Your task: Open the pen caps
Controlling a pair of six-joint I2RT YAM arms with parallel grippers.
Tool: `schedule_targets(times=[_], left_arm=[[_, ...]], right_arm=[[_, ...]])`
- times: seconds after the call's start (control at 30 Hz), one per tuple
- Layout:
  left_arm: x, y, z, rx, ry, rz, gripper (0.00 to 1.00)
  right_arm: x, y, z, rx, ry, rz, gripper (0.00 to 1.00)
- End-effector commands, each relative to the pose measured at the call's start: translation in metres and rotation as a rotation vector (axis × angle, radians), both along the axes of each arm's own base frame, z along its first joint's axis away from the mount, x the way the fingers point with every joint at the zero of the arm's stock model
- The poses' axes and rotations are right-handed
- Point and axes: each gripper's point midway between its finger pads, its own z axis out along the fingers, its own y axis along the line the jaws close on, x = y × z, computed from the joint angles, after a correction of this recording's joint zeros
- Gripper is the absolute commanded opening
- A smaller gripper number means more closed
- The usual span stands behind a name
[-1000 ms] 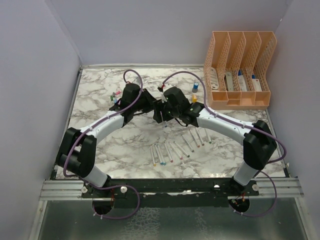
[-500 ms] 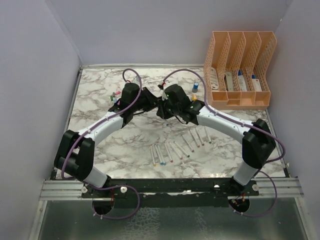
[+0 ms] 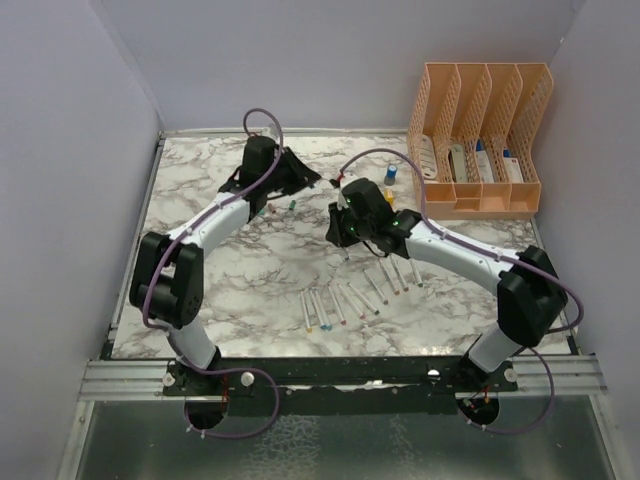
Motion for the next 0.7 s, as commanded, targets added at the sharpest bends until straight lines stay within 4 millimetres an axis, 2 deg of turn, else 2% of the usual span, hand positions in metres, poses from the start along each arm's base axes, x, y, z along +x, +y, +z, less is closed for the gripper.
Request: schedule_targets(times=[0.0, 0.07, 0.17, 0.27, 0.47, 0.67], left_arm=[[0.080, 0.062, 0.002, 0.079, -0.085, 0.178, 0.00], [0.087, 0.068, -0.005, 0.087, -0.073, 0.180, 0.00], [0.085, 0.070, -0.013, 0.097, -0.052, 0.169, 0.00], [0.074, 0.072, -0.026, 0.109, -0.024, 0.157, 0.00], [0.049, 0.084, -0.057, 0.166, 0.048, 0.147, 0.00], [0.036, 0.094, -0.079, 0.234, 0.091, 0.142, 0.00]], right_arm=[[-0.047, -0.024, -0.010, -0.031, 0.083, 0.034, 0.01], [-0.051, -0.033, -0.015, -0.053, 0.093, 0.018, 0.01], [-0.049, -0.053, -0.018, -0.115, 0.087, -0.050, 0.01], [-0.043, -0.070, -0.017, -0.140, 0.075, -0.091, 0.01], [-0.037, -0.084, -0.027, -0.212, 0.076, -0.138, 0.01], [-0.014, -0.129, -0.042, -0.300, 0.130, -0.306, 0.01]])
